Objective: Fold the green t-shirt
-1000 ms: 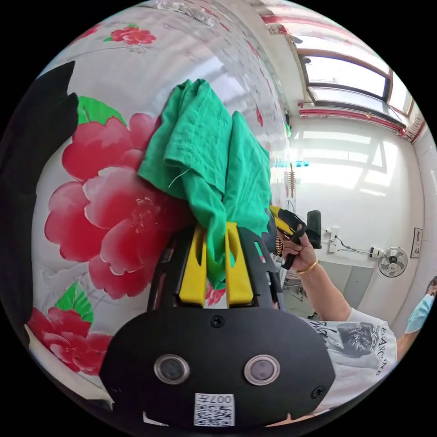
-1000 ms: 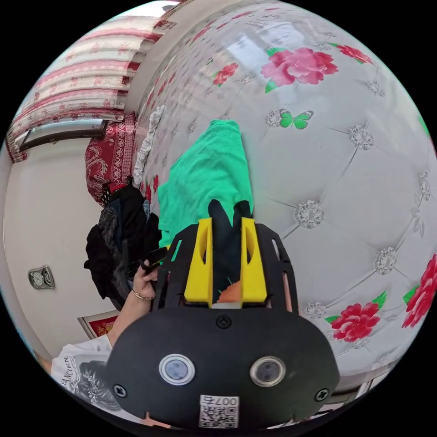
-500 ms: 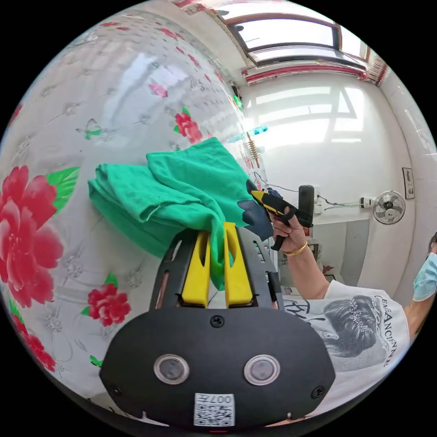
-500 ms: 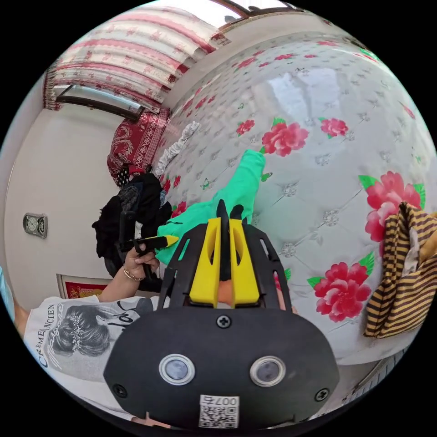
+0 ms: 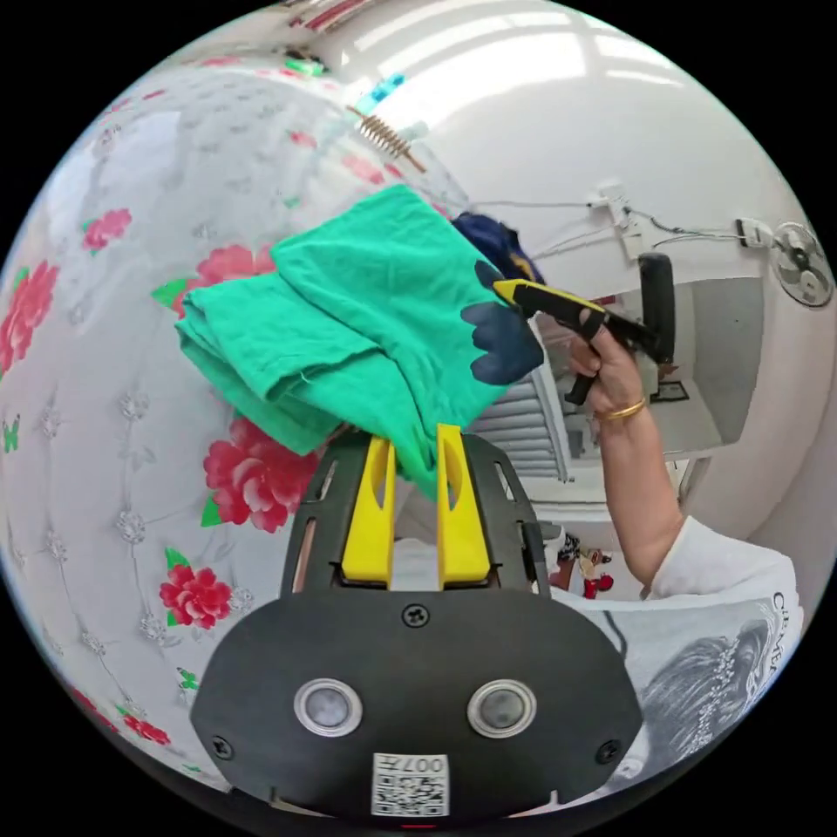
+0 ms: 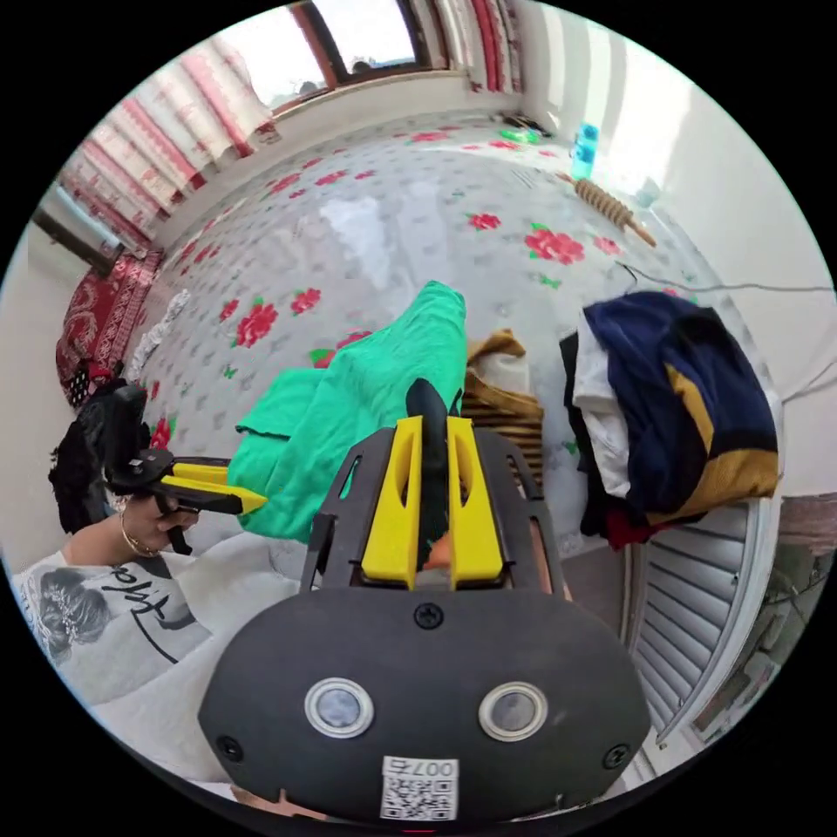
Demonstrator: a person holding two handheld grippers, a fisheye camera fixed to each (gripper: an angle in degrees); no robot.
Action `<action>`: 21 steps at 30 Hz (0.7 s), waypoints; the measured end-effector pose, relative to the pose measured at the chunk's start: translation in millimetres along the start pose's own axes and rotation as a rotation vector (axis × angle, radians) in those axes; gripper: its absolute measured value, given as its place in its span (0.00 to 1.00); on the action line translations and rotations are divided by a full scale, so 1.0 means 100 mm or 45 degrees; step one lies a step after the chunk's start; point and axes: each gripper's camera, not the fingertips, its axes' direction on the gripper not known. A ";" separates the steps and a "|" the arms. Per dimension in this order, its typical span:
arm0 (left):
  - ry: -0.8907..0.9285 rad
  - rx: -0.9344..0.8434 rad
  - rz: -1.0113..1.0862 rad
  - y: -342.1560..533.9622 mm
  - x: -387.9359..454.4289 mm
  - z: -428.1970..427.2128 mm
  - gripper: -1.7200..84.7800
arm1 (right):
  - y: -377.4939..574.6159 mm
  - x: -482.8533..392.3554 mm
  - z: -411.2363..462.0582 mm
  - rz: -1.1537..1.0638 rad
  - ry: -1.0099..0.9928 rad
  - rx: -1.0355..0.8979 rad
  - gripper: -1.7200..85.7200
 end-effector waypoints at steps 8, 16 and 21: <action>-0.031 0.012 -0.194 0.10 -0.70 0.07 0.08 | 0.42 -0.23 0.24 -0.278 0.027 0.145 0.12; -0.027 0.262 -0.776 0.80 -1.45 -0.07 0.07 | 0.25 -0.75 1.08 -0.511 0.230 -0.057 0.14; -0.052 0.358 -0.887 0.81 -1.57 -0.13 0.03 | 0.18 -0.76 1.08 -0.448 0.208 0.073 0.15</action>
